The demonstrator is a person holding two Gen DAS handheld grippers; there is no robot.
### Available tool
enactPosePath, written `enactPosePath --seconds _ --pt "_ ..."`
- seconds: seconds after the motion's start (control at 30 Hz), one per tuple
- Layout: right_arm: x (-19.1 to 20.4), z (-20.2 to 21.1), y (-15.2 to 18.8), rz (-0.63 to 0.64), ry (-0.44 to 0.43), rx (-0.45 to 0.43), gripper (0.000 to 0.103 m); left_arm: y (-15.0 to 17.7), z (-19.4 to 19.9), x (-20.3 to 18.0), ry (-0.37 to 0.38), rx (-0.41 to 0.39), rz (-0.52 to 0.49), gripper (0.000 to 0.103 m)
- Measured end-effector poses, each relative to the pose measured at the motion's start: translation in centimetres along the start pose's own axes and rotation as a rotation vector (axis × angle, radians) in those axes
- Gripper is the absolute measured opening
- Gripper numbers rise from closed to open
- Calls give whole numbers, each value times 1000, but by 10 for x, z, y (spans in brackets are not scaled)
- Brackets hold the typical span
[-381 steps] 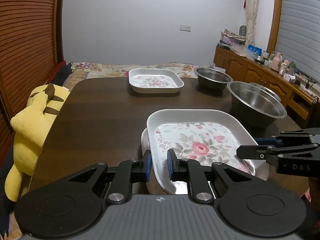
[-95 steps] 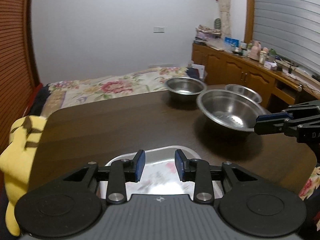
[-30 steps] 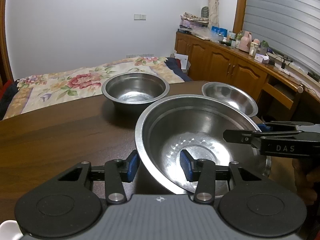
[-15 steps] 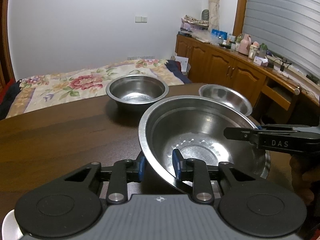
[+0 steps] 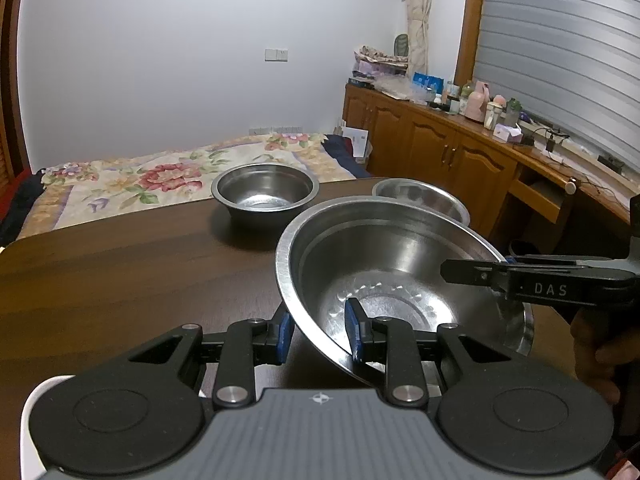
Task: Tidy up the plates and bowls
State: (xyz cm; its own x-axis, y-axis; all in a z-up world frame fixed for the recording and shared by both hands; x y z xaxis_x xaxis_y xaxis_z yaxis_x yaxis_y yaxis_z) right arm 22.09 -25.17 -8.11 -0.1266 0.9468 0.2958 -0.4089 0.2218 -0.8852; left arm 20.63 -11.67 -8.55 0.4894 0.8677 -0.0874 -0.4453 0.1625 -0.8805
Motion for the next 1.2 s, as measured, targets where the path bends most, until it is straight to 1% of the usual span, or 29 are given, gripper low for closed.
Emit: enactPosePath --seconds 0.37,0.5,0.77,1.1,1.2 --pt "8 8 6 6 -8 -2 25 -1 14 0 2 -19 -8 29" --pt "9 10 9 3 -12 0 25 3 16 0 2 -14 -5 29" --pt "11 10 19 13 -11 15 25 17 19 1 7 6 13 29" --pt "7 17 32 -10 -13 32 25 32 20 -5 19 31 11 29" --pt "8 20 38 -13 -15 42 25 36 23 -4 28 31 27 29"
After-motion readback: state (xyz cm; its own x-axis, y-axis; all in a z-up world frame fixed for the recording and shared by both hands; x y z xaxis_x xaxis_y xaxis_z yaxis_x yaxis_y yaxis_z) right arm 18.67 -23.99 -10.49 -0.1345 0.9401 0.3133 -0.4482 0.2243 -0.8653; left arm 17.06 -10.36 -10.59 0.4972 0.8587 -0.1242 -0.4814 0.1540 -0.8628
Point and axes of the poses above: each gripper's, at about its wrist camera, not at the fingertips, and z roughly against the way its jaws point, x to its left, y to its underside, the point moved 10 cm from there along -z, roughly the way its jaws point, and after that the axes turned 7 degrees about -x, right-handed, at the moved point
